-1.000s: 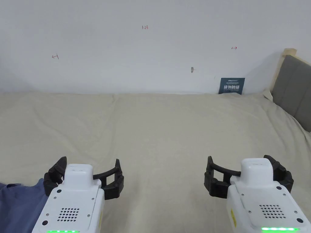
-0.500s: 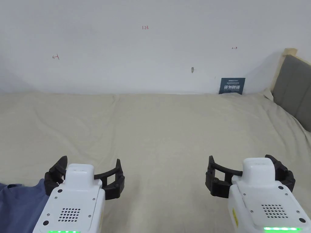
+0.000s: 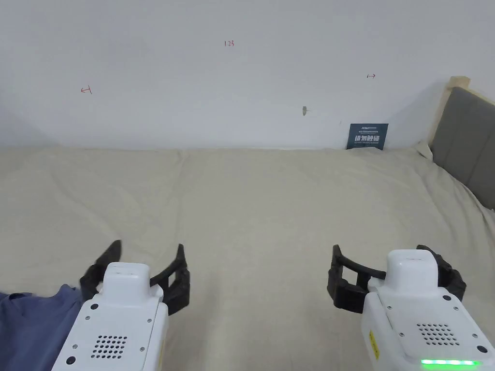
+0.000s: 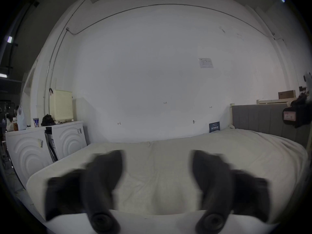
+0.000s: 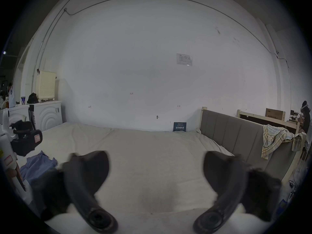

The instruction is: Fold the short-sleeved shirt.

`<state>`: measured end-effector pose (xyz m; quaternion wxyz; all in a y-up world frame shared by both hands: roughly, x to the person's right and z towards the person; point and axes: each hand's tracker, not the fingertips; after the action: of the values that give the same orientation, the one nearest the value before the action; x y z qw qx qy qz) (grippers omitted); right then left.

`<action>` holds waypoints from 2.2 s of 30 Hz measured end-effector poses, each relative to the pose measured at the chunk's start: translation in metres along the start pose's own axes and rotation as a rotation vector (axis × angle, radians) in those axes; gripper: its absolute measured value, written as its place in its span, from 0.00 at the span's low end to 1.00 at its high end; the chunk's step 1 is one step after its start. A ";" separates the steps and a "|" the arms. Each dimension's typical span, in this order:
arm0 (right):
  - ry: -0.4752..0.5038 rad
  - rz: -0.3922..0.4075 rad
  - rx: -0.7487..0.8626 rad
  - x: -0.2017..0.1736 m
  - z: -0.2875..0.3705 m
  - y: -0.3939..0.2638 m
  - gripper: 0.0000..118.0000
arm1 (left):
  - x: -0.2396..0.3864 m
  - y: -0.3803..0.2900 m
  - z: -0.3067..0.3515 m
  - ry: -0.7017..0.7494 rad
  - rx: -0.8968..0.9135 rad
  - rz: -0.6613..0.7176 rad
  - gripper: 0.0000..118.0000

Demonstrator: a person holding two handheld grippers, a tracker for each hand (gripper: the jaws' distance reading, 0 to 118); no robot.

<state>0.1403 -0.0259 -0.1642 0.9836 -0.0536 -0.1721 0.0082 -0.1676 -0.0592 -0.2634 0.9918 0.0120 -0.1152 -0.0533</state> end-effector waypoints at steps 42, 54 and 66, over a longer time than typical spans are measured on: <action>0.640 0.043 0.010 -0.232 -0.001 0.001 0.00 | -0.284 -0.062 0.141 0.586 -0.404 0.208 0.32; 0.462 0.111 -0.010 -0.182 -0.021 -0.004 0.00 | -0.302 -0.133 0.019 0.416 -0.739 0.468 0.91; 0.336 0.120 -0.090 -0.149 -0.045 -0.026 0.00 | -0.279 -0.203 -0.032 0.400 -1.018 0.428 0.06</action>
<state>0.0155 -0.0617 -0.2536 0.9928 -0.1085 -0.0022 0.0500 -0.4509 -0.2307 -0.3654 0.8638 -0.4797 0.1146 0.1030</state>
